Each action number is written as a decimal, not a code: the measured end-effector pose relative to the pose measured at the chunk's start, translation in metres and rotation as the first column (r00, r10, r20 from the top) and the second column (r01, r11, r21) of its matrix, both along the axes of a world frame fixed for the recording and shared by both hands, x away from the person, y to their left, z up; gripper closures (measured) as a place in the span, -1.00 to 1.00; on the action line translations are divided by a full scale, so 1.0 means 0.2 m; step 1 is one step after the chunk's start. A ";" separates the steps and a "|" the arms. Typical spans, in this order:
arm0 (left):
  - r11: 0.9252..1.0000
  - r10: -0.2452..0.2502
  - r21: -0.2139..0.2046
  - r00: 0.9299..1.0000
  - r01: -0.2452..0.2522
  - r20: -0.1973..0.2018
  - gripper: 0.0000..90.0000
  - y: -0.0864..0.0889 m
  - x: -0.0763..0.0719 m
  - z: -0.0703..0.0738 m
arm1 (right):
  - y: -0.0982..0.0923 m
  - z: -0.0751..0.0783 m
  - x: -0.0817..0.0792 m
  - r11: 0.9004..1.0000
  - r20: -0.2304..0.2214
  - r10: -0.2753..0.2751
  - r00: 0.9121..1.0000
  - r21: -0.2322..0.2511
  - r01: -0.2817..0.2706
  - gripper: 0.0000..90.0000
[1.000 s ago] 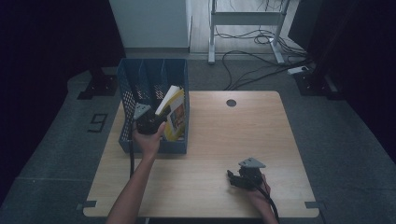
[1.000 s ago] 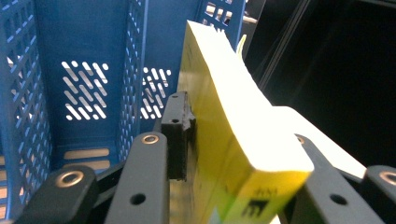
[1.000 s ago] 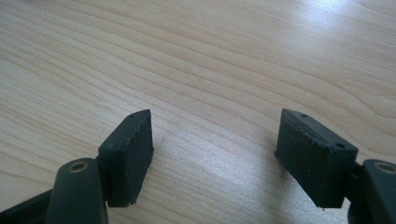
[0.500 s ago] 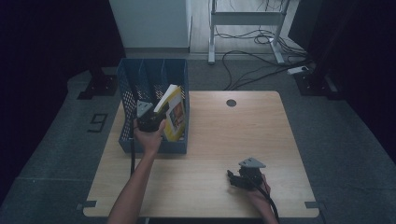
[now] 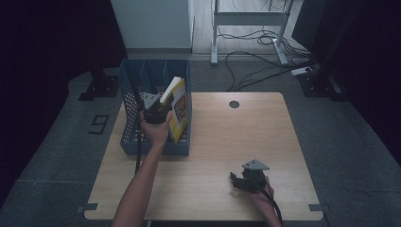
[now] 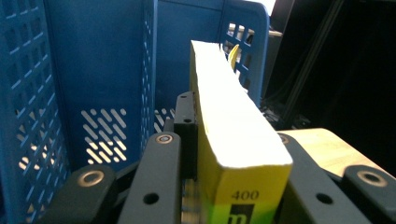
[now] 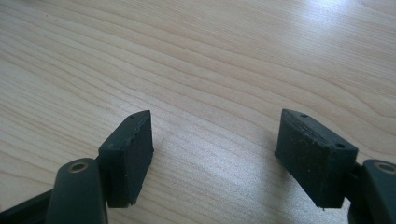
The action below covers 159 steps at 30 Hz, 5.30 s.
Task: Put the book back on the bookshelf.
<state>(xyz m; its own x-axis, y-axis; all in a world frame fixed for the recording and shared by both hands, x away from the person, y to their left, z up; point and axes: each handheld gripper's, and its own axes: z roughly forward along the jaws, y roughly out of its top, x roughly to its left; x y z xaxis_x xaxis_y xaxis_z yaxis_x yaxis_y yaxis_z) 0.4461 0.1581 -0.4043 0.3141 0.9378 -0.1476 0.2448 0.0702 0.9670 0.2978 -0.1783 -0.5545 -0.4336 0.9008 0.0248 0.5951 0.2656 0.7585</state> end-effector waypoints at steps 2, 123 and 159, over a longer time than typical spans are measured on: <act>1.000 0.010 0.002 1.000 -0.010 0.002 0.68 -0.01 0.02 0.00 | 0.00 0.00 0.00 1.000 0.000 0.001 1.000 0.002 -0.001 -0.41; 0.965 -0.257 -0.083 0.962 0.250 -0.096 0.00 0.21 -0.47 -0.22 | 0.01 0.00 0.00 1.000 0.001 -0.004 1.000 -0.010 0.004 -0.42; 0.909 -0.413 -0.088 0.858 0.406 -0.307 -0.05 0.18 -0.78 -0.62 | 0.01 0.00 0.00 1.000 0.002 -0.004 1.000 -0.012 0.004 -0.42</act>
